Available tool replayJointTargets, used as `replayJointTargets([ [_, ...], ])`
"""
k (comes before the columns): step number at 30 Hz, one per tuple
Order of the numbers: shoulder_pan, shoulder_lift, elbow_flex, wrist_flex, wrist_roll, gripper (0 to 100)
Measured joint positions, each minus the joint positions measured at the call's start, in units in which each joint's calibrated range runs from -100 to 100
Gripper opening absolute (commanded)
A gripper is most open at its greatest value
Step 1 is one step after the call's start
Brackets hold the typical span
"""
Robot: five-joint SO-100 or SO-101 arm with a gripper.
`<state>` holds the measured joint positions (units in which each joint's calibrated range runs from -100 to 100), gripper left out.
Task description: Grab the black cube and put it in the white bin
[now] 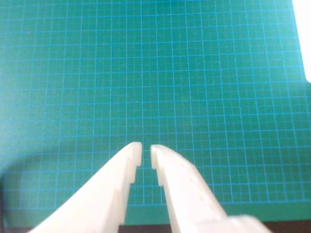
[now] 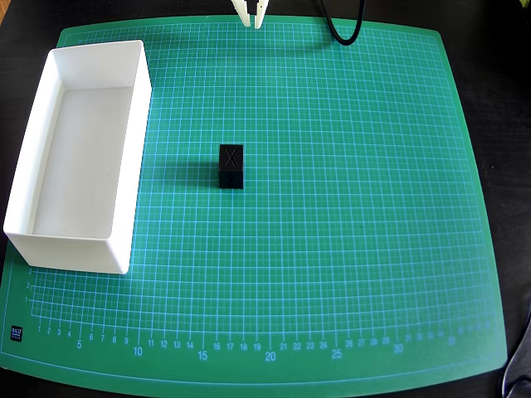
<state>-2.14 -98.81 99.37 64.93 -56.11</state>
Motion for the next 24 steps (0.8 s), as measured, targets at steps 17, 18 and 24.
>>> replayJointTargets([
  [17,0.0,0.0,0.0,0.4,0.0,1],
  [18,0.0,0.0,0.0,0.4,0.0,1],
  [24,0.0,0.0,0.0,0.4,0.0,1],
])
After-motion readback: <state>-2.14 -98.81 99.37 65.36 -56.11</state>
